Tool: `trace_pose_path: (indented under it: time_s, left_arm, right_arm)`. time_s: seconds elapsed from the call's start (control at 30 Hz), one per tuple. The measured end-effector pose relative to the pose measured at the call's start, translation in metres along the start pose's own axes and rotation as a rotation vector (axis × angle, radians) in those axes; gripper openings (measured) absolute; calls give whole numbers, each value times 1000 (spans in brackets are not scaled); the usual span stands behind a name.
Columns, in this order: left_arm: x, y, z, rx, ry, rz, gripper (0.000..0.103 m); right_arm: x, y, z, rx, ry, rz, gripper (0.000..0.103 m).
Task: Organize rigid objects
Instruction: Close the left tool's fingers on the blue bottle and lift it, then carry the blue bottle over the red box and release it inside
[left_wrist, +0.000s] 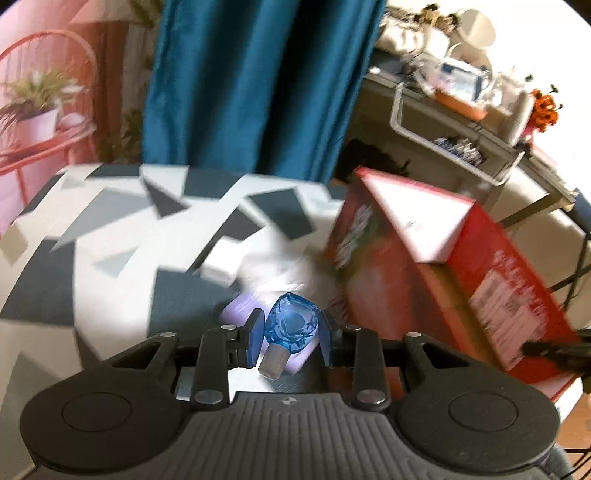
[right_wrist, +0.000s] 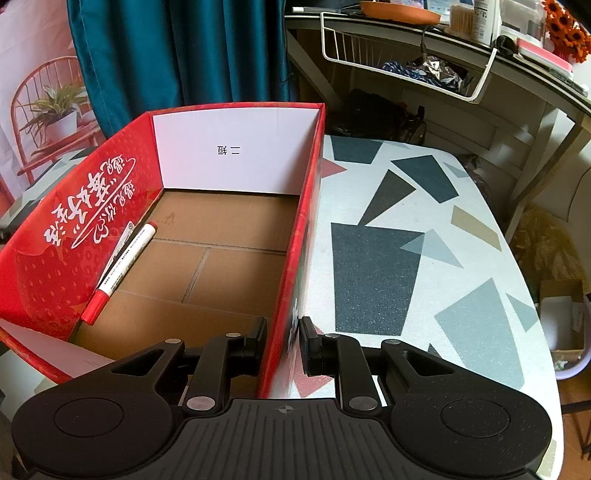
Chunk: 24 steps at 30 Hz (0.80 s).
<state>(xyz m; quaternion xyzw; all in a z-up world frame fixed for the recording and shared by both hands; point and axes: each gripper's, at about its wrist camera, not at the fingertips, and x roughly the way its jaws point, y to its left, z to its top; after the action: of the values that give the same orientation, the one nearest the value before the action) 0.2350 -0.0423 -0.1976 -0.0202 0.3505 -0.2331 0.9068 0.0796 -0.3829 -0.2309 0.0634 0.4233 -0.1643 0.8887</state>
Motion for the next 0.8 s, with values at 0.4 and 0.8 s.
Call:
trace_pose_path:
  time_s: [0.4, 0.8]
  left_arm:
    - [4, -86, 25, 162, -8, -267, 33]
    - [47, -115, -3, 276, 91, -291, 34]
  right_arm:
    - [0, 0, 0, 5, 0, 1, 17]
    - [1, 0, 0, 5, 2, 1, 17]
